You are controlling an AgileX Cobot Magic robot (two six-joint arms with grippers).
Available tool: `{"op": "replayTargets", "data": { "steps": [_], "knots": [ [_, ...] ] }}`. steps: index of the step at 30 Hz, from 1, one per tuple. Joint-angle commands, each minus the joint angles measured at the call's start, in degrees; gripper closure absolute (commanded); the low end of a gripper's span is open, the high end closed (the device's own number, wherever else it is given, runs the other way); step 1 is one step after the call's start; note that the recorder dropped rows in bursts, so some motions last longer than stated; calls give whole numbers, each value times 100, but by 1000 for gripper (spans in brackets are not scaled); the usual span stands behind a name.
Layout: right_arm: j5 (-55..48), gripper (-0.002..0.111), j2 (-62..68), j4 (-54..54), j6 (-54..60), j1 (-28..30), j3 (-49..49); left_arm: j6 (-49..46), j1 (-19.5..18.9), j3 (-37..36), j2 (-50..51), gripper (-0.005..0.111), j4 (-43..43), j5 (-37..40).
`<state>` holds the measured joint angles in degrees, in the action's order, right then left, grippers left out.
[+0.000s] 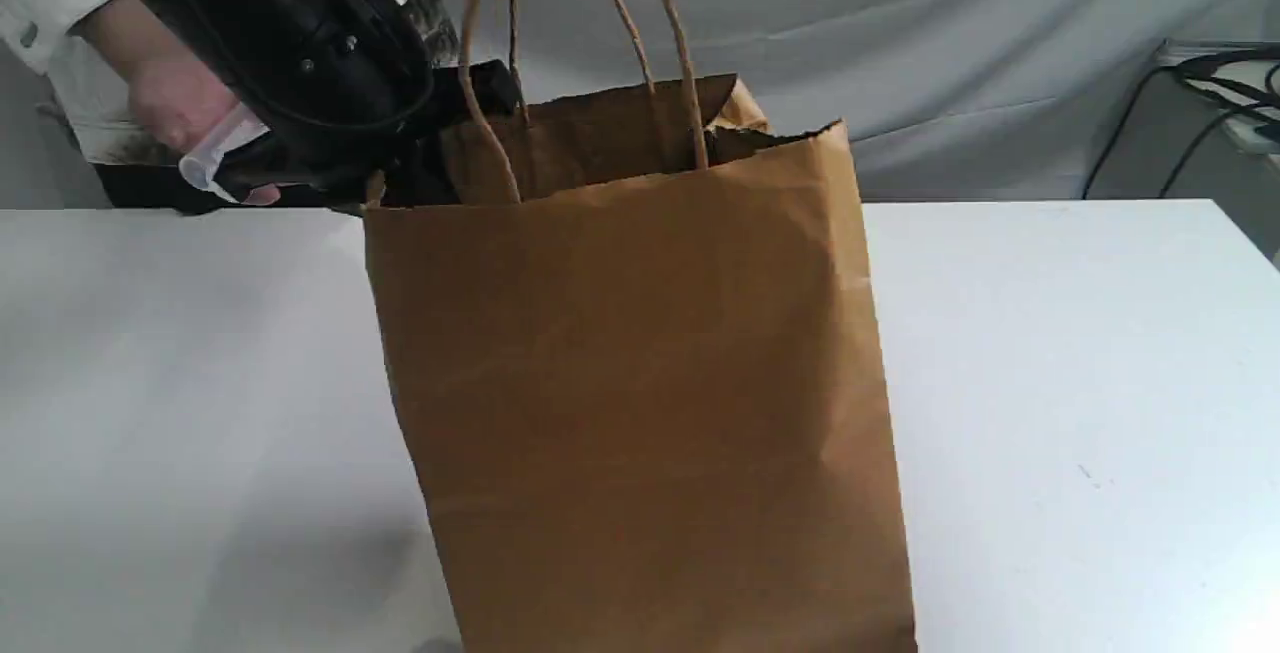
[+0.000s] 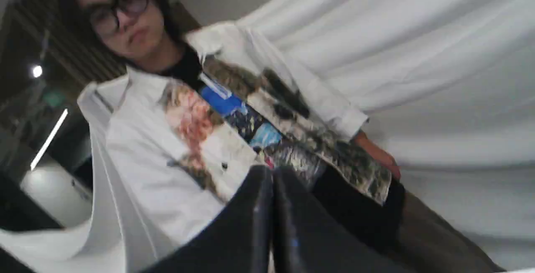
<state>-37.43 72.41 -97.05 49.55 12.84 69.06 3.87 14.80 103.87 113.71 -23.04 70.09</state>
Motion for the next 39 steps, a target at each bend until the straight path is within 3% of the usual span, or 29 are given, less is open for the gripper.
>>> {"op": "replayTargets", "data": {
  "steps": [1,4,7,9,12,15,16,18,21,24,27,32,36,37,39],
  "knots": [
    [137,108,243,-290,859,195,75,-114,18,-33,-114,107,-85,-12],
    [-270,108,292,-290,3782,195,229,-114,18,-33,-142,107,-85,-12],
    [-488,108,382,-290,5040,183,521,-114,18,-21,-154,107,-85,-12],
    [-46,108,491,-16,5428,94,888,-114,18,-21,-179,107,-106,-12],
    [2088,108,598,1255,5084,-241,1487,-127,18,-21,-208,107,-215,-12],
    [5743,108,678,1301,4380,-625,2158,-201,18,-21,-223,107,-419,-12],
    [6954,108,687,1274,3829,-711,2577,-271,18,-21,-223,107,-485,-12],
    [7767,108,647,1492,2726,-705,3189,-304,18,-21,-223,107,-541,-12],
    [7441,108,459,2982,-295,-548,3891,-356,18,-21,-223,107,-639,-12],
    [6649,108,454,7166,-5308,-410,4471,-419,18,-21,-223,107,-681,-12],
    [7009,108,467,11842,-9530,-425,4706,-434,18,-21,-223,107,-679,-12],
    [6776,108,368,15206,-12141,-562,4540,-584,18,-21,-257,107,-744,-12],
    [6746,108,379,19131,-14335,-781,3883,-730,18,-21,-310,107,-848,-12],
    [6860,108,390,19700,-14623,-838,3658,-730,18,-21,-330,107,-905,-12],
    [7189,108,430,19700,-14191,-892,2998,-730,18,-21,-363,107,-941,-12]
  ]
}}
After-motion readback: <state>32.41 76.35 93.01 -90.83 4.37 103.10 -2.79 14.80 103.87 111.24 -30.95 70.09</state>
